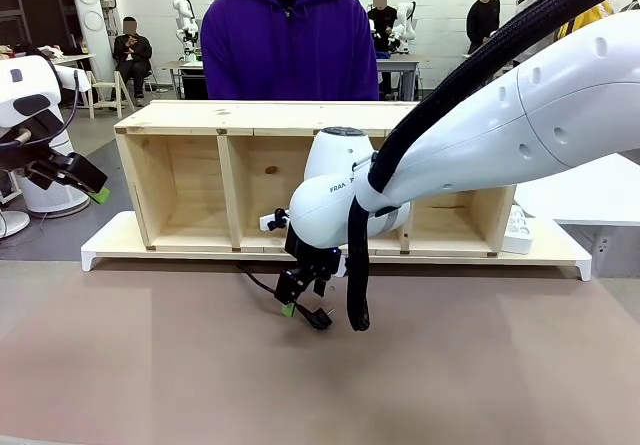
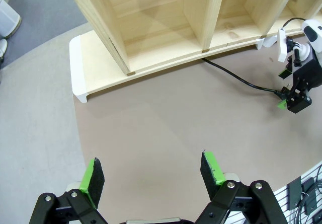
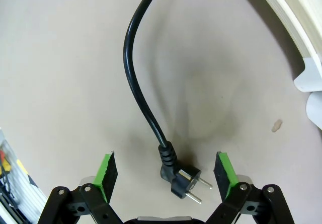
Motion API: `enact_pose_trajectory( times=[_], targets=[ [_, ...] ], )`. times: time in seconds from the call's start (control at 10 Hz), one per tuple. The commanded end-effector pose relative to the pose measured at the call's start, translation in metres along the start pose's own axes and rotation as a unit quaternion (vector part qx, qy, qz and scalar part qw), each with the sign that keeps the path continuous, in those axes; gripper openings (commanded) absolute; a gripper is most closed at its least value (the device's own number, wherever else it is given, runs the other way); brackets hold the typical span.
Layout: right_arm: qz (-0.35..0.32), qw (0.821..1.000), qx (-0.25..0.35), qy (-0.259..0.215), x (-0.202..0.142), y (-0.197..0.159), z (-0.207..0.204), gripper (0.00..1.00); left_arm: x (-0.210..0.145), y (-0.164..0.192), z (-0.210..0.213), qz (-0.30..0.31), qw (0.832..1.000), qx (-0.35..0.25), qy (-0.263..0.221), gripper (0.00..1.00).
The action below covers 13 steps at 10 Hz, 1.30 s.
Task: Perform cable management.
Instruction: When the cord part of the Power Cable appears at the lower middle area of the table and stops, grasp the cord part of the Power Cable.
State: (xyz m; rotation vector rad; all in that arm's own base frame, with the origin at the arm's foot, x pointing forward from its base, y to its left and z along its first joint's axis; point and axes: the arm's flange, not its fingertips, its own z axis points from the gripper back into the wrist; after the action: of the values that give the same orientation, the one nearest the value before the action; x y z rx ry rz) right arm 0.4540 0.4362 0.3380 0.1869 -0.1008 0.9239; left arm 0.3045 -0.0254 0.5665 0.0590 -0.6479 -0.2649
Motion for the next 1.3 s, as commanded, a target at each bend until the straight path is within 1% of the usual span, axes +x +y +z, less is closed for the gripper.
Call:
enact_pose_trajectory(
  times=[0.0,0.3,0.6,0.7,0.8,0.9,1.0,1.1,1.2],
  targets=[
    [0.025,1.0,-0.004,0.011,0.002,-0.006,-0.007,1.0,0.0,0.0,-0.001,0.006,1.0,0.0,0.0,1.0],
    [0.039,0.999,-0.002,0.019,0.005,-0.019,-0.026,1.0,0.0,0.0,-0.001,0.006,1.0,0.0,0.0,1.0],
    [0.062,0.998,-0.023,0.024,0.005,-0.017,-0.028,1.0,0.0,0.0,-0.001,0.006,1.0,0.0,0.0,1.0],
    [0.065,0.997,-0.033,0.029,0.005,-0.016,-0.028,0.81,0.0,0.0,-0.001,0.006,1.0,0.0,0.0,1.0],
    [0.066,0.997,-0.035,0.031,0.006,-0.016,-0.028,0.81,0.0,0.0,-0.001,0.006,1.0,0.0,0.0,1.0],
    [0.066,0.997,-0.035,0.03,0.006,-0.016,-0.027,0.62,0.0,0.0,-0.001,0.006,1.0,0.0,0.0,1.0],
    [0.067,0.997,-0.033,0.027,0.007,-0.016,-0.027,0.76,0.0,0.0,-0.001,0.006,1.0,0.0,0.0,1.0],
    [0.068,0.997,-0.029,0.024,0.007,-0.017,-0.026,0.44,0.0,0.0,-0.001,0.006,1.0,0.0,0.0,1.0],
    [0.068,0.997,-0.027,0.024,0.007,-0.017,-0.026,0.58,0.0,0.0,-0.001,0.006,1.0,0.0,0.0,1.0]
  ],
)
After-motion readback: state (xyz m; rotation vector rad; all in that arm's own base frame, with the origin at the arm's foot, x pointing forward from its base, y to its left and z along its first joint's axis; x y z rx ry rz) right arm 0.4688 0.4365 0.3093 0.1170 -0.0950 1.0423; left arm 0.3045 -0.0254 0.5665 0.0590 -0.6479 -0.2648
